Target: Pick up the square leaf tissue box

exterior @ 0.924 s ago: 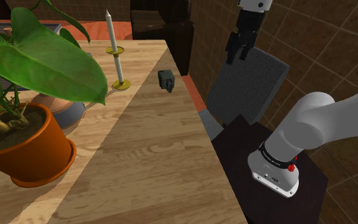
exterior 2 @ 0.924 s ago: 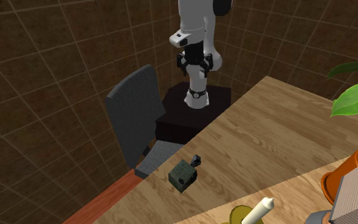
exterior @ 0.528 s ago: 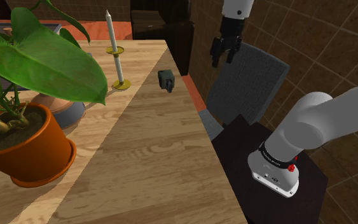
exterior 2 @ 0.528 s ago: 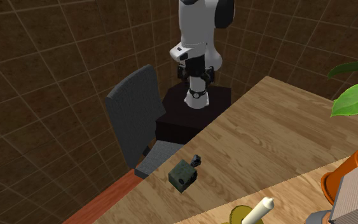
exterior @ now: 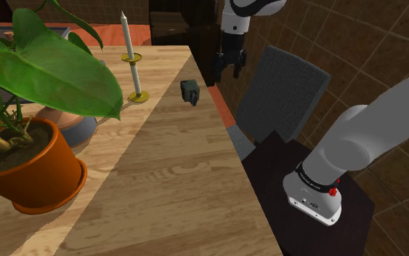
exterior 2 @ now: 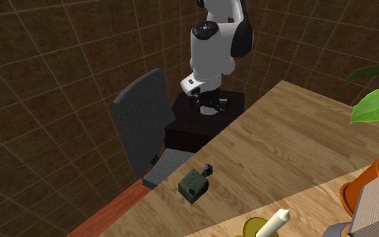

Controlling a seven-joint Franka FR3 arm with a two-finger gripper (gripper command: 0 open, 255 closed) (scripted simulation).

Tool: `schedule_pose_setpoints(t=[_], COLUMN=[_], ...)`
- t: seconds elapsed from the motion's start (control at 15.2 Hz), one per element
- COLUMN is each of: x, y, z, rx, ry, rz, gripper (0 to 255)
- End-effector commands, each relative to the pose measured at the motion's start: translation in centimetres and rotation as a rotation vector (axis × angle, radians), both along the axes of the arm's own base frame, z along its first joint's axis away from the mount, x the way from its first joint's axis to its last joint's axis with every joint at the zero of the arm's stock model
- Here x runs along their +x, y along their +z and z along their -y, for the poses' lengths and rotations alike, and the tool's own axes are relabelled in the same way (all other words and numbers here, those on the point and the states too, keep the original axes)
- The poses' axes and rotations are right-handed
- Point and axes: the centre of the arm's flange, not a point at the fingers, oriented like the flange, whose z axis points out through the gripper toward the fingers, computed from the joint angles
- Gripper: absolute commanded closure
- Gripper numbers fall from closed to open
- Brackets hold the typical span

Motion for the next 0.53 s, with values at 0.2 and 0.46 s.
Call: schedule_pose_setpoints(t=[0.2, 0.46], x=[5.5, 10.0], y=[-3.8, -6.9], z=[-1.1, -2.0], rx=[-0.006, -0.010], ry=[-0.034, -0.060], rz=[-0.024, -0.044], gripper=[0, 0])
